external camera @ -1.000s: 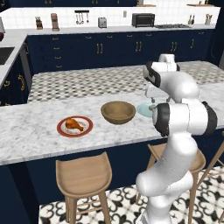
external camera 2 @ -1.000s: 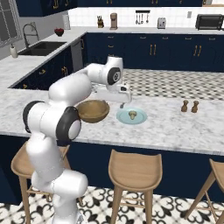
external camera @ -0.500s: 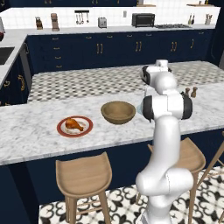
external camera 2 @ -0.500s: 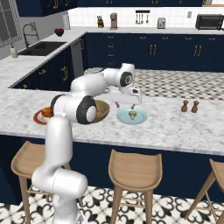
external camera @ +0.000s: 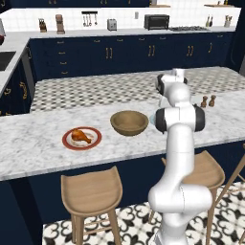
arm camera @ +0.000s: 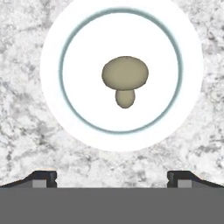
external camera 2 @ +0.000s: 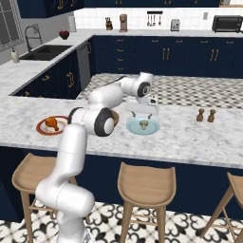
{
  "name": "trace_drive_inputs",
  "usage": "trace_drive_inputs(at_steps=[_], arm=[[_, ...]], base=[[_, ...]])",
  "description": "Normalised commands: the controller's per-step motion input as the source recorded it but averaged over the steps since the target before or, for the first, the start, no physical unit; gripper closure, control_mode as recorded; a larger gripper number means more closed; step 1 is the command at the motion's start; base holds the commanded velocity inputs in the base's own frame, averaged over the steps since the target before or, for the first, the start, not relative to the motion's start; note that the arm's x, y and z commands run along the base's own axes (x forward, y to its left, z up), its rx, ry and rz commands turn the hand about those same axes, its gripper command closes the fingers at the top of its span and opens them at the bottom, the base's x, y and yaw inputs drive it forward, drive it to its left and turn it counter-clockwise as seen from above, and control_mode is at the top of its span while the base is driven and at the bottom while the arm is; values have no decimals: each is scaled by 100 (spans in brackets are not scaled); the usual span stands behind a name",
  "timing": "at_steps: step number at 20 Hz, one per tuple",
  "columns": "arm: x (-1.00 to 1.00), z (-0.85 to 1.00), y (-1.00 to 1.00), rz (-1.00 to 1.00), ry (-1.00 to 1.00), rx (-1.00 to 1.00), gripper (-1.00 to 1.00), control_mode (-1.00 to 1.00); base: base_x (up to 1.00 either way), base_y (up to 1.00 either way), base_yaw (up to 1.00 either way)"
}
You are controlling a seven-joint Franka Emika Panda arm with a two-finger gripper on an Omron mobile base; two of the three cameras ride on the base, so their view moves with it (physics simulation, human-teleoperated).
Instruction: Pick the chicken drumstick and mushroom from their plates and place them in the bowl. Then put the bowl in the fridge.
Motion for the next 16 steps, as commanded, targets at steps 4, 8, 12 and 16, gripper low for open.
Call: trace_drive_inputs(at_steps=[4, 8, 12, 16], arm=[[7, -83, -1, 0, -25, 0, -100, -100], [21, -42, -1, 0, -42, 0, -100, -100], [42, -8, -10, 0, 0, 0, -100, -100], [53, -25, -16, 0, 3, 0, -100, -100]], base=[[0, 0, 0], [0, 0, 0], [0, 0, 0], [0, 0, 0]])
